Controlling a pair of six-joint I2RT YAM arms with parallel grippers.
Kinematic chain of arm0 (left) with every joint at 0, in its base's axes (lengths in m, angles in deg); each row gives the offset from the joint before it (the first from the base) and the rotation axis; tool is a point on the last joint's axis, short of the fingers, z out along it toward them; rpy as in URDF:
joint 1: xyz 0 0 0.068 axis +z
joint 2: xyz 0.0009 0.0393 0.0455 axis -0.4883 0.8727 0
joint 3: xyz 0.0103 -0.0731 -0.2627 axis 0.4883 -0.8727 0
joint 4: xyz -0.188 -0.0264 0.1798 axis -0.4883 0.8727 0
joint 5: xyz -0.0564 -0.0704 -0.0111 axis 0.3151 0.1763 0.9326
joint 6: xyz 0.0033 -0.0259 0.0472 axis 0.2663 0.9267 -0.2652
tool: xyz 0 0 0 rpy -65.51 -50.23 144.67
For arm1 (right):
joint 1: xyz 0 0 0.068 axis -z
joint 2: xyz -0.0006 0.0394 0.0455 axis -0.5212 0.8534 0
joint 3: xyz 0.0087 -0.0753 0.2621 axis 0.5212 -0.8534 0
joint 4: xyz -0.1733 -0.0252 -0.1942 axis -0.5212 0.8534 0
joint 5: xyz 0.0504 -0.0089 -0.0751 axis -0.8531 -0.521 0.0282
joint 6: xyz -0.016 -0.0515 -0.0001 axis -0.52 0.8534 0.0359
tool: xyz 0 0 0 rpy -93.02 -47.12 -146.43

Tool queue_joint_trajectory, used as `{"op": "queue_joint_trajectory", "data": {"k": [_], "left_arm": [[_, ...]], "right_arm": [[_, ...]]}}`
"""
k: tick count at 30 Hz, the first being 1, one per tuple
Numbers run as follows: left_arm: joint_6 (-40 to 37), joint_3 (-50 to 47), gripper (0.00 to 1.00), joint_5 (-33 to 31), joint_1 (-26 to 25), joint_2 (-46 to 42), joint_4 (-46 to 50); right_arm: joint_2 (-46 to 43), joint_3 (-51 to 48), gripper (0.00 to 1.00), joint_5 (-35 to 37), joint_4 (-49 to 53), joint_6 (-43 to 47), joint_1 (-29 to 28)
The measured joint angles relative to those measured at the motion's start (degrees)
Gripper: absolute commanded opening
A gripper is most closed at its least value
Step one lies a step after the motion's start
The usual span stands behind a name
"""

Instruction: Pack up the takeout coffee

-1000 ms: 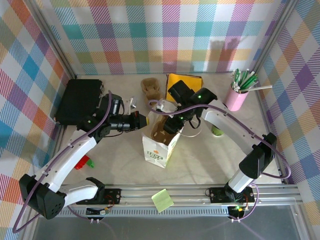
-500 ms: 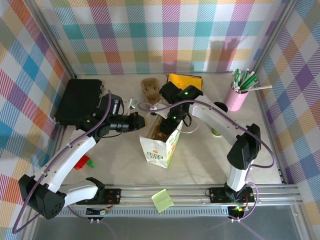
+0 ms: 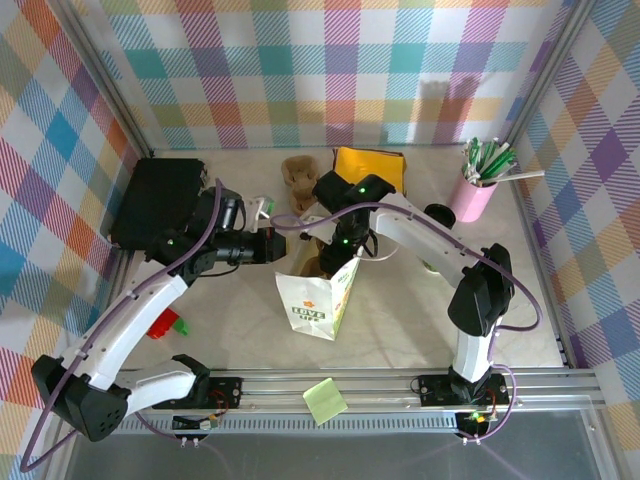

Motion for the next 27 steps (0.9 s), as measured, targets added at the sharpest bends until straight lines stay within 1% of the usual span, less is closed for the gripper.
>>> {"op": "queue_joint_trajectory", "data": {"k": [5, 10, 19, 21, 24, 27], "left_arm": [[-2.54, -2.43, 0.00, -1.70, -1.33, -2.45, -0.52], [-3.89, -4.96, 0.00, -3.78, -2.91, -3.85, -3.02], [-4.44, -8.17, 0.00, -6.64, -4.22, -5.68, -6.40], [-4.59, -8.17, 0.00, -6.86, -4.37, -5.77, -6.62], [-4.68, -8.20, 0.00, -7.04, -4.52, -5.86, -7.04], [-4.92, -8.20, 0.00, -7.30, -4.74, -5.92, -7.32]], "right_arm": [[0.00, -1.51, 0.42, 0.31, -0.33, 0.00, -0.72], [0.00, -3.08, 0.43, 1.11, -0.66, -0.02, -1.36], [-0.35, -8.52, 0.46, 1.40, -2.95, -0.07, -2.69], [-0.46, -9.18, 0.49, 1.55, -3.23, -0.09, -2.73], [-0.52, -9.40, 0.58, 1.90, -3.61, -0.76, -3.06], [-0.98, -9.40, 0.63, 2.01, -4.13, -1.27, -3.34]]}}
